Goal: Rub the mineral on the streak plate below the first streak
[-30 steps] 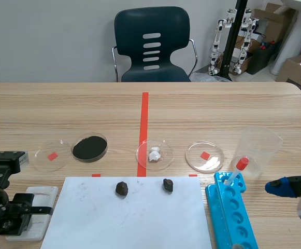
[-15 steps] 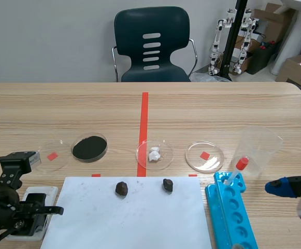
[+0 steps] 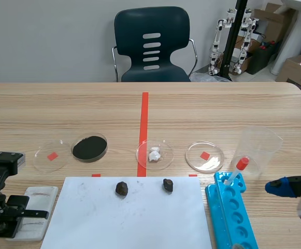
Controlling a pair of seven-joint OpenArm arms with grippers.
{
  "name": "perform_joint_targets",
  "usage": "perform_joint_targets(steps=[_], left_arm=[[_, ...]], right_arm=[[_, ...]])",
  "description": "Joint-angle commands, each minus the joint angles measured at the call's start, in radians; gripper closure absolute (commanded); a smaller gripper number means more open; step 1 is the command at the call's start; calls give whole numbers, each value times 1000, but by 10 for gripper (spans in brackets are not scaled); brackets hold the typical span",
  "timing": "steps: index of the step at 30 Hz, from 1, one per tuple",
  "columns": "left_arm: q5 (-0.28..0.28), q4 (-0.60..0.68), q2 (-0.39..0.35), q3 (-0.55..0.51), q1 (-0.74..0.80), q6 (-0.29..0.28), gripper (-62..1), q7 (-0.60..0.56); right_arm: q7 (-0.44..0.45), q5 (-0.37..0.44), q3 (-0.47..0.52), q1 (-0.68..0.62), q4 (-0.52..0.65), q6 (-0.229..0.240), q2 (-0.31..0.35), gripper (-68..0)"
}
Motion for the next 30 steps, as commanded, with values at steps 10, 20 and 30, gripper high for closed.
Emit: perform_joint_targets(steps=[10,20,30], left_arm=[[-275,-6,-5,-5,11,-106,-147,-51],[-142,-6,-5,-5,11,-42,-147,-46],[9,-6,-5,-5,11,14,-147,-8]], right_arm=[[8,8,2,6,16,-1,11,-547],[8,8,2,6,16,-1,11,-547],[8,8,2,6,16,-1,11,-547]])
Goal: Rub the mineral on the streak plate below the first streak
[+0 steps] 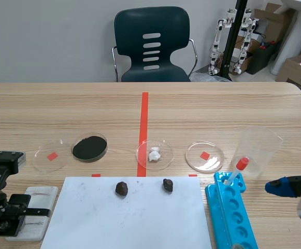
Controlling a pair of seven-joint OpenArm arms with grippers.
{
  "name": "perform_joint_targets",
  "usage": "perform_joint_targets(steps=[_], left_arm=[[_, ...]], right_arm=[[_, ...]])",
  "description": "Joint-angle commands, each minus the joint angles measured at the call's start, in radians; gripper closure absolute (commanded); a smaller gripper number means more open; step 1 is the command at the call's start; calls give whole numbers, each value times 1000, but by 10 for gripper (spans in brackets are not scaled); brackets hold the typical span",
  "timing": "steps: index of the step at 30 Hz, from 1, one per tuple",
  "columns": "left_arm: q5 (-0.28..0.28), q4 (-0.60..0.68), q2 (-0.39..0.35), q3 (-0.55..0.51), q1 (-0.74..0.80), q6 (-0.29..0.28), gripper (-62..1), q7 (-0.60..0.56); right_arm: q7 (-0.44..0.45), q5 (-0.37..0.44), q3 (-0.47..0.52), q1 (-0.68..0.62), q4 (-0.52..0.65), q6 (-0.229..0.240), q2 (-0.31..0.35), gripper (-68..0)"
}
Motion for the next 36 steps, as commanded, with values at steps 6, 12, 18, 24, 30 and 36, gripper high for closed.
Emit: perform_joint_targets(steps=[6,12,18,24,30,36], left_arm=[[-114,-5,-8,-1,10,-27,-147,-14],[-274,-5,-8,-1,10,-93,-147,-26],[-271,-5,-9,-1,10,-92,-147,-26],[-107,-5,-9,-1,11,-26,-147,-9],[106,-5,-9,-2,11,75,-147,-9],[261,-3,-12,-5,17,127,-147,-10]], right_arm=[[8,8,2,6,16,-1,11,-547],[8,8,2,6,16,-1,11,-547],[8,8,2,6,16,-1,11,-547],[8,8,2,6,16,-1,11,-547],[8,8,2,6,16,-1,11,-547],[8,8,2,6,16,-1,11,-547]])
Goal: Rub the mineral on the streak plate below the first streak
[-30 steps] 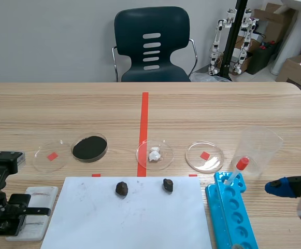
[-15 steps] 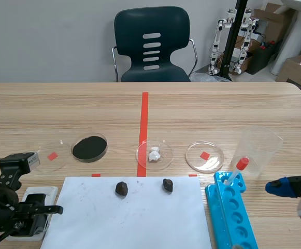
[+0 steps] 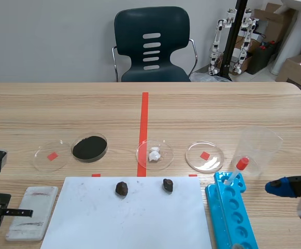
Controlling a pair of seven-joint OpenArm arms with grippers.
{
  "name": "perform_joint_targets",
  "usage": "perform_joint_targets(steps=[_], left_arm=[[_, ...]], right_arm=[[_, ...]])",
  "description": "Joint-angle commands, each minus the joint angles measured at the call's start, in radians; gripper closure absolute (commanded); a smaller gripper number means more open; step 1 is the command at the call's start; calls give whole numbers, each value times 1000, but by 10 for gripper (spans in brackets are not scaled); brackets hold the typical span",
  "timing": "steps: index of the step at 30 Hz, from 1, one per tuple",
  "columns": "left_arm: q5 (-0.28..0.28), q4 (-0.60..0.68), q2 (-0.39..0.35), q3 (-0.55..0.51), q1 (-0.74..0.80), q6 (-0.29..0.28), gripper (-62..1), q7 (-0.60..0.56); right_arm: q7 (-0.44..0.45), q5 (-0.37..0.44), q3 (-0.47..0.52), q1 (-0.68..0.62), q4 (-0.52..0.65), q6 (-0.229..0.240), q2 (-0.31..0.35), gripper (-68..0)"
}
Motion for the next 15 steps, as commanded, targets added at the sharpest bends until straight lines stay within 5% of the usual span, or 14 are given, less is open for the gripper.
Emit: perform_joint_targets(steps=[1,15], left_arm=[[20,5,-11,-8,1,2,-147,-3],[11,159,-11,-13,135,54,-147,-150]], right_arm=[[8,8,2,6,16,-1,11,-547],[8,8,2,6,16,-1,11,-547]])
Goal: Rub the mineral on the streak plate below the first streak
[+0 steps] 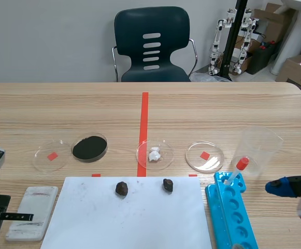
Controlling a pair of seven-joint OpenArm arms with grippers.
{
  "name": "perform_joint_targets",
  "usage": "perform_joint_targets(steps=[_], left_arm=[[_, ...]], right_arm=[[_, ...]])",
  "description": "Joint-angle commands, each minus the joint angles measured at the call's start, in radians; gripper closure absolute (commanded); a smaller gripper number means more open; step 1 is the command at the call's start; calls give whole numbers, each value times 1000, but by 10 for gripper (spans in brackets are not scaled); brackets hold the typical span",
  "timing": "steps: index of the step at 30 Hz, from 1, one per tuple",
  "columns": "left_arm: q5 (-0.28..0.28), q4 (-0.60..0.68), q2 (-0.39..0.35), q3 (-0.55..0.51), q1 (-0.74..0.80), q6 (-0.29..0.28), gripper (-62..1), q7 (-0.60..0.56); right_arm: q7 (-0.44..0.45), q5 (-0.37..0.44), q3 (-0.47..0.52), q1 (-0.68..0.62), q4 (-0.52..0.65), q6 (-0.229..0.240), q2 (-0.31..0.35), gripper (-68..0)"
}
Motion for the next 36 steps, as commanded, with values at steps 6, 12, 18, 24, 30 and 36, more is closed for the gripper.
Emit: perform_joint_targets(steps=[6,12,18,24,30,36], left_arm=[[-91,99,-12,-44,99,6,-147,-156],[-178,166,-12,-104,210,-13,-147,-298],[-294,272,-11,-173,354,-166,-147,-474],[-320,449,3,-177,505,-291,-147,-640],[-285,586,60,-136,563,-536,-147,-734],[-201,629,100,-58,569,-673,-147,-795]], right_arm=[[8,8,2,6,16,-1,11,-547],[8,8,2,6,16,-1,11,-547],[8,8,2,6,16,-1,11,-547],[8,8,2,6,16,-1,11,-547],[8,8,2,6,16,-1,11,-547],[8,8,2,6,16,-1,11,-547]])
